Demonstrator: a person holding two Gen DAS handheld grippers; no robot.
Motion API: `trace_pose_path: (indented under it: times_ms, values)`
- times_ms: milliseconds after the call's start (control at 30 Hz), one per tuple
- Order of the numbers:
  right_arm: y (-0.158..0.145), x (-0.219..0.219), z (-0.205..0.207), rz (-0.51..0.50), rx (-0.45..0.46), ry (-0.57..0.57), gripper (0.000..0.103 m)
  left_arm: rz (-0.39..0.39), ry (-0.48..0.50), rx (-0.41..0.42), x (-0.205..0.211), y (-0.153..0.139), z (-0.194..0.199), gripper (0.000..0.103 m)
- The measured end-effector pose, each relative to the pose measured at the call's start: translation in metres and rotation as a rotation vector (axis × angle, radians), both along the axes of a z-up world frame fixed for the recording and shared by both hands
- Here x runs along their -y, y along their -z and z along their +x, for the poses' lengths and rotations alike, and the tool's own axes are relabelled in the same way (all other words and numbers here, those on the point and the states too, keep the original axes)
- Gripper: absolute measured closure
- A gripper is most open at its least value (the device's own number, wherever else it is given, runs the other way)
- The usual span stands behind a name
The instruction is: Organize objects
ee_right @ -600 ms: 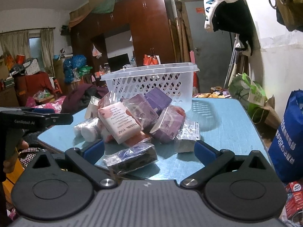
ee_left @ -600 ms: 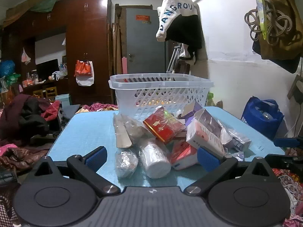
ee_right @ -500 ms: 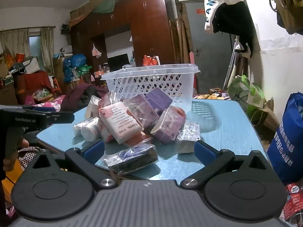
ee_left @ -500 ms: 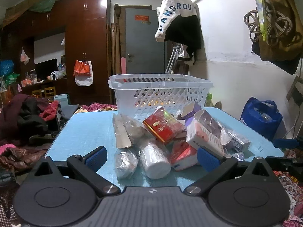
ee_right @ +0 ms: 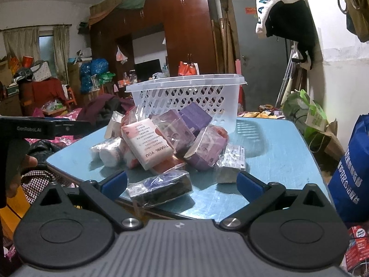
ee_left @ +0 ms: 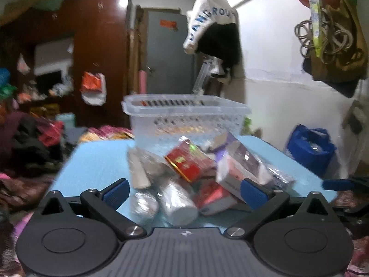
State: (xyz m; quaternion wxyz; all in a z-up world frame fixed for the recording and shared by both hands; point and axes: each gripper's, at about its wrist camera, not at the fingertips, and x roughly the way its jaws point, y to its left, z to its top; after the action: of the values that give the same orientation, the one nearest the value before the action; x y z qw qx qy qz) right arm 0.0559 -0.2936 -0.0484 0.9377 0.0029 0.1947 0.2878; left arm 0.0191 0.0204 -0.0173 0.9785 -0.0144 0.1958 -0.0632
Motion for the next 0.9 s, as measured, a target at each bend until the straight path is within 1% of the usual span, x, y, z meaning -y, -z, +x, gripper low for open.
trace_pose_path:
  times_ms: [67,133,200,333,367,400,467,500,567,667,900]
  values:
    - [-0.001,0.001,0.001,0.0,-0.001,-0.003,0.0,-0.032,0.026,-0.004,-0.002,0.003,0.001,0.0]
    - [-0.003,0.002,0.0,-0.003,0.004,-0.006,0.0,-0.004,0.012,0.005,0.002,0.004,-0.002,0.0]
    - [-0.004,0.0,-0.001,-0.007,0.009,-0.007,0.0,0.033,-0.028,0.033,0.008,0.003,-0.005,0.0]
    - [-0.004,-0.001,-0.002,0.002,0.025,0.009,0.0,0.031,-0.075,0.104,0.005,0.0,-0.011,0.0]
    - [-0.003,-0.001,-0.003,0.006,0.038,0.017,0.0,0.026,-0.078,0.096,0.003,-0.001,-0.01,0.0]
    - [-0.004,-0.001,-0.005,0.005,0.07,0.029,0.0,0.026,-0.075,0.082,0.002,-0.002,-0.008,0.0]
    - [-0.003,-0.003,-0.009,-0.018,0.129,0.054,0.0,0.046,-0.056,0.047,0.002,-0.002,-0.004,0.0]
    - [-0.003,-0.004,-0.008,-0.031,0.138,0.066,0.0,0.06,-0.058,0.037,0.003,0.0,-0.003,0.0]
    - [-0.003,-0.003,-0.005,-0.009,0.108,0.06,0.0,0.079,-0.071,0.03,0.004,0.002,-0.003,0.0]
    - [-0.003,-0.002,0.0,0.021,0.048,0.032,0.0,0.048,-0.056,-0.011,0.001,0.004,0.0,0.0]
    - [0.002,-0.003,0.0,0.031,0.02,0.007,0.0,0.018,-0.056,0.002,-0.006,0.006,-0.004,0.0]
